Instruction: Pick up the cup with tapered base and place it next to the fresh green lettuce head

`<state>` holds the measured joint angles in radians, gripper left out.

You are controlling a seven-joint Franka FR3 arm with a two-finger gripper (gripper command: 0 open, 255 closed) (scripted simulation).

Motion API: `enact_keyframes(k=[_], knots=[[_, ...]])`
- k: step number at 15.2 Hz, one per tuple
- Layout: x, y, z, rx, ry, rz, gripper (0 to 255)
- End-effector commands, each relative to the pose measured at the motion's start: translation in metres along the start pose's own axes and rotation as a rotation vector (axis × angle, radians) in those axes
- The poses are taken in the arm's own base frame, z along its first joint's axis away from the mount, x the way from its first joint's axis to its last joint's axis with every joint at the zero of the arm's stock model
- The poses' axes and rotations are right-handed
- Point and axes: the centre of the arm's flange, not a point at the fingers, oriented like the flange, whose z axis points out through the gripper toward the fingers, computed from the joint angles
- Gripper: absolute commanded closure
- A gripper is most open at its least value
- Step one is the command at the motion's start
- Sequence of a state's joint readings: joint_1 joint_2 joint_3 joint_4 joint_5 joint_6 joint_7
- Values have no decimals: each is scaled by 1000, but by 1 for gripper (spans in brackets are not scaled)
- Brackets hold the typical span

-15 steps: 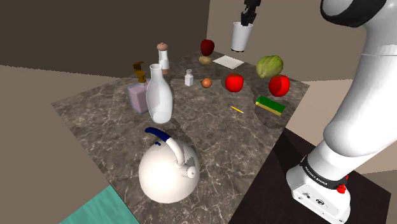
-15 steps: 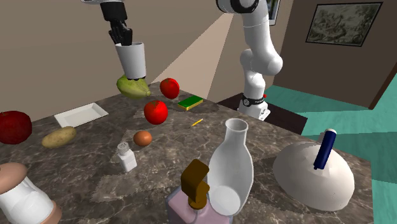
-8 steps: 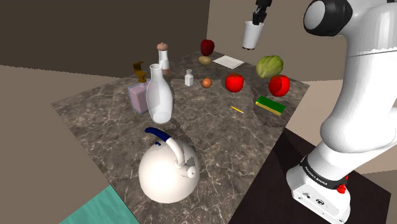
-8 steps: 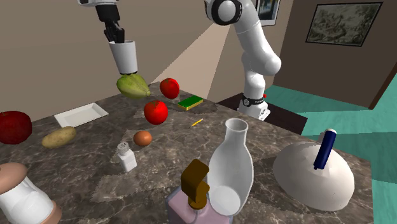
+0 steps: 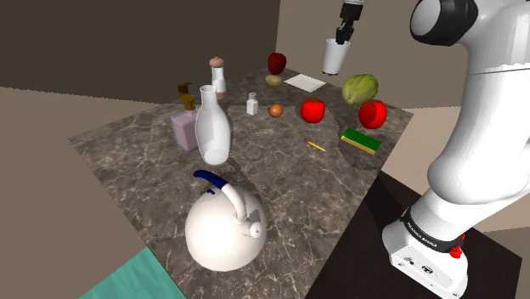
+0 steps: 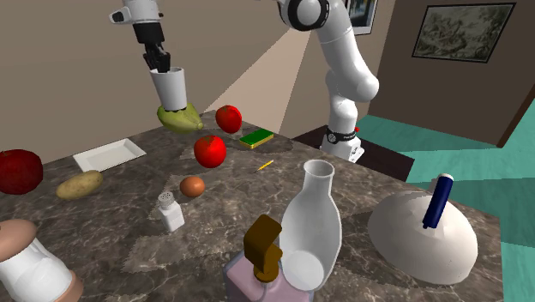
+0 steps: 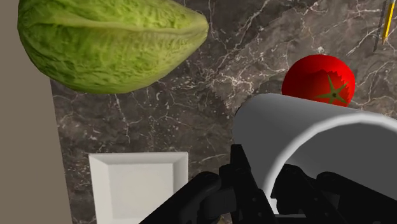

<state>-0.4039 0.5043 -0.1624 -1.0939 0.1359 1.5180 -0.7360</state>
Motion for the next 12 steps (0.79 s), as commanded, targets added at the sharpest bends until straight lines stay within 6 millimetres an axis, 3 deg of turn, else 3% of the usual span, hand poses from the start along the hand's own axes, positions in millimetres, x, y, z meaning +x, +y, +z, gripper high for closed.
enact_keyframes(k=[1,12], knots=[[0,1,11,-1,1,0,255],[1,7,69,-1,1,0,255]])
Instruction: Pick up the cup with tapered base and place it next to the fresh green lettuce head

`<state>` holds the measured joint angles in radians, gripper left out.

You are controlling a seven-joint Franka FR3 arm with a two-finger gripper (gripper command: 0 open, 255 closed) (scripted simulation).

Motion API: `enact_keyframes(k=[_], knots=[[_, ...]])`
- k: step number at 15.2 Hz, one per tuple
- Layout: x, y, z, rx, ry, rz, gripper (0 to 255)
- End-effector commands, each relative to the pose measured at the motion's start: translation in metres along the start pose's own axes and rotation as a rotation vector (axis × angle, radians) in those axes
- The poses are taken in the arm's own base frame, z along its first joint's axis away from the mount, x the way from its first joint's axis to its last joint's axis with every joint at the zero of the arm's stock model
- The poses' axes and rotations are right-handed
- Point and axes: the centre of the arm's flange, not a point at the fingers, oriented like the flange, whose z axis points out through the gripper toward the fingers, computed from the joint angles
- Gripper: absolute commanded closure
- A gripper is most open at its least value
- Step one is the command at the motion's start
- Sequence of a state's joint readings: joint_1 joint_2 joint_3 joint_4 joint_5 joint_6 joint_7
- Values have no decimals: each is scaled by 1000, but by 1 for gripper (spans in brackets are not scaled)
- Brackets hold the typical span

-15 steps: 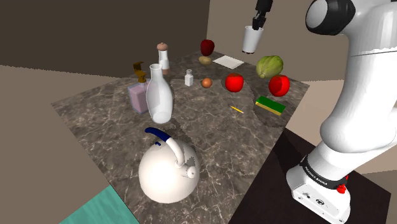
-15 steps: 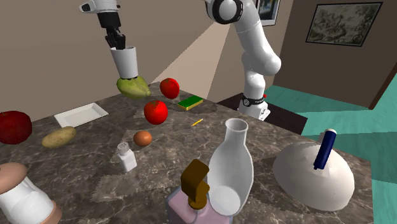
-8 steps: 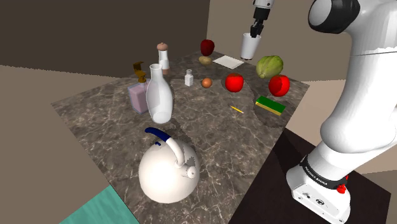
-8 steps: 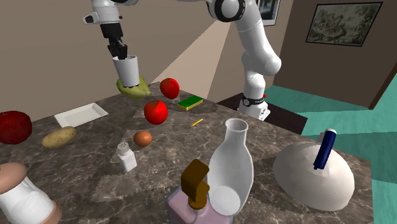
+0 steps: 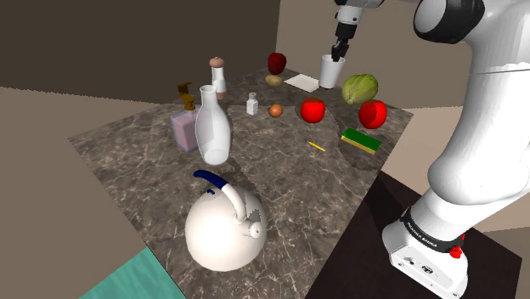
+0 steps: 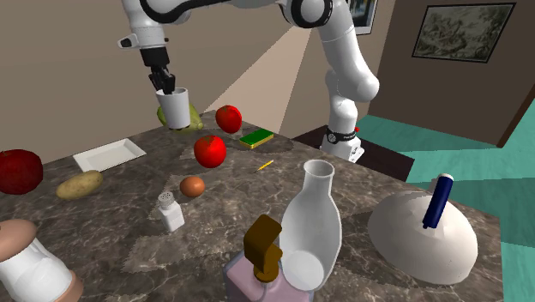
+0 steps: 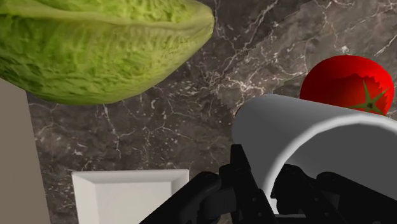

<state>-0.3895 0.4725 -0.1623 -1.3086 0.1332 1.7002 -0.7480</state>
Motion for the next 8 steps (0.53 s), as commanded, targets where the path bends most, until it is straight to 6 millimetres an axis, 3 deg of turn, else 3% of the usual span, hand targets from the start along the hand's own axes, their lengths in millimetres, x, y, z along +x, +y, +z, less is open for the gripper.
enact_keyframes(k=[1,8], knots=[[1,2,10,-1,1,0,255],[1,5,47,-1,1,0,255]])
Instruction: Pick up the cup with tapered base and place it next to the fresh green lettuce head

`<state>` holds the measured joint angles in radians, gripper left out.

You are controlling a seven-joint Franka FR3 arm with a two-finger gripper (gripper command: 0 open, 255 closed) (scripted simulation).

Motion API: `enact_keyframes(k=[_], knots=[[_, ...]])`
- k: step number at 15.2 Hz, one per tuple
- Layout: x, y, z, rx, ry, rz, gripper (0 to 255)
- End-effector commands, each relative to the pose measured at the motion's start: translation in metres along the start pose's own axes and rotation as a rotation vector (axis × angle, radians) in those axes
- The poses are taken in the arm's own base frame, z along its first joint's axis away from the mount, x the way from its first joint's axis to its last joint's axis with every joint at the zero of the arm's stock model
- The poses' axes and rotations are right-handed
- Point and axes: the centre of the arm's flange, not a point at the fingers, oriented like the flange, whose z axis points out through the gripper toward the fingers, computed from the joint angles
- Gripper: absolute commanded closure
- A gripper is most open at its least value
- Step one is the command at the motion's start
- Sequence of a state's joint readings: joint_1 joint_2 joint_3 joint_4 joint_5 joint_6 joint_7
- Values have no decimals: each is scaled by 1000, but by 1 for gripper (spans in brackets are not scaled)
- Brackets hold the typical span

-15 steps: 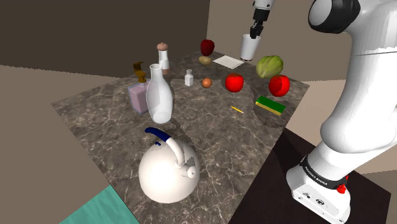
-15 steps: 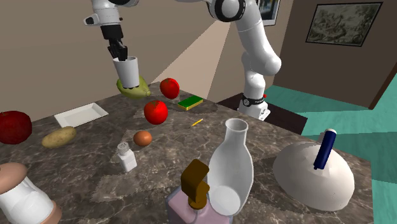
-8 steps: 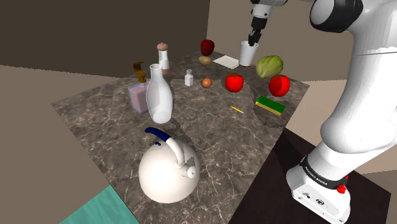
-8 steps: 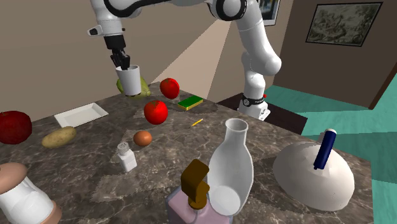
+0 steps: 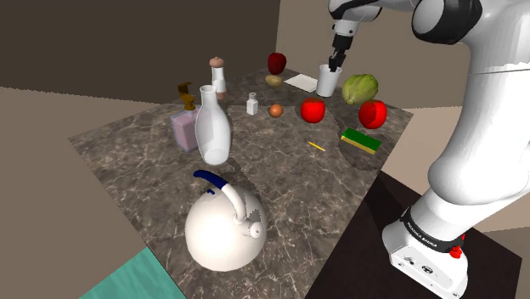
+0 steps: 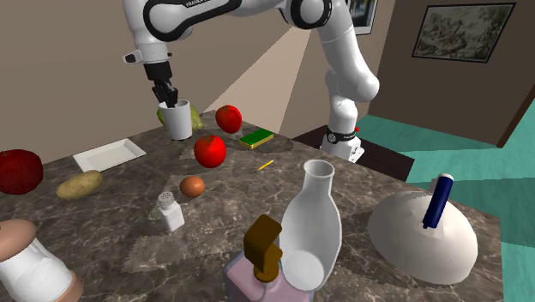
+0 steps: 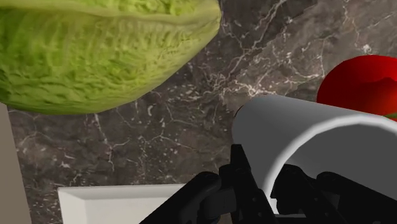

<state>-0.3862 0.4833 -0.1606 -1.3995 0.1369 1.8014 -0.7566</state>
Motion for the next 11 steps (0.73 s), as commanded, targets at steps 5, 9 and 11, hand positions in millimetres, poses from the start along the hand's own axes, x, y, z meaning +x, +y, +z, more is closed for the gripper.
enact_keyframes(k=[5,9,11], knots=[[1,3,31,-1,1,0,255],[1,5,52,-1,1,0,255],[1,5,57,-1,1,0,255]])
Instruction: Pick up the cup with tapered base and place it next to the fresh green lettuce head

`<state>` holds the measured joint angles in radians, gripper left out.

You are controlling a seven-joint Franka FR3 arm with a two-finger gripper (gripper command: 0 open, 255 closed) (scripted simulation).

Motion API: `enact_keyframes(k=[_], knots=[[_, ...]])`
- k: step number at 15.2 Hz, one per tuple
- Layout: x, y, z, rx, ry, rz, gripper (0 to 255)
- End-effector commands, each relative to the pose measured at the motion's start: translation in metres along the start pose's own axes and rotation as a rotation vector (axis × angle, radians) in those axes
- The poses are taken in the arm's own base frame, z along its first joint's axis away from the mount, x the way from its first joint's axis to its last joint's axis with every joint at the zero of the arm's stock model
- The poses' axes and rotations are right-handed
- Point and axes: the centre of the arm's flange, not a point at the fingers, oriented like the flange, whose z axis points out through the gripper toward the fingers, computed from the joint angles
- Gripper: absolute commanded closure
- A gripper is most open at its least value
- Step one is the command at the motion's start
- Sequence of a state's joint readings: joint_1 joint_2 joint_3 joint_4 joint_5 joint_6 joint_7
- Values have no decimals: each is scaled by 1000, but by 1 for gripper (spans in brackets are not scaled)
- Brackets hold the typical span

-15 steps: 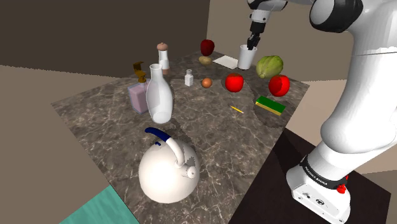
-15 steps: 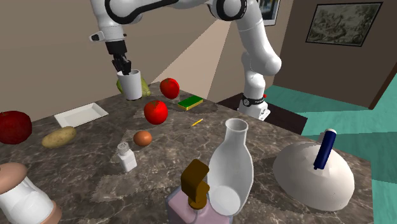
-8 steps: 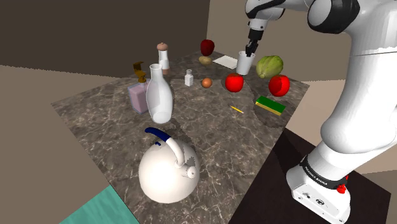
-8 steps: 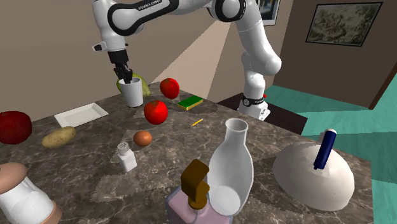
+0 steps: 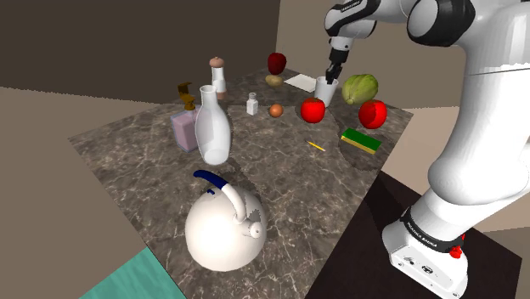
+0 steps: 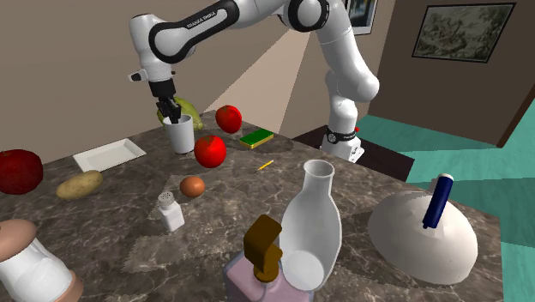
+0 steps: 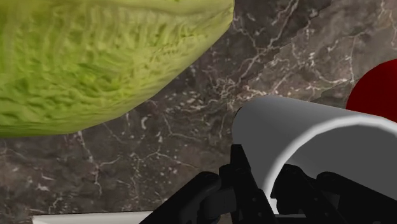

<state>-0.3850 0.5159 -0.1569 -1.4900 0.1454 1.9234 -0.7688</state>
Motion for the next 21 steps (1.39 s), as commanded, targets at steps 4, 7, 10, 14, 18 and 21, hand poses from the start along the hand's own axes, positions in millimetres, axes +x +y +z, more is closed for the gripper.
enact_keyframes(k=[4,7,10,14,18,21], knots=[[1,0,3,-1,1,0,255],[1,0,3,-1,1,0,255],[1,0,3,-1,1,0,0],[1,0,-10,-1,1,0,0],[1,0,-47,-1,1,0,0],[1,0,-47,-1,1,0,0]])
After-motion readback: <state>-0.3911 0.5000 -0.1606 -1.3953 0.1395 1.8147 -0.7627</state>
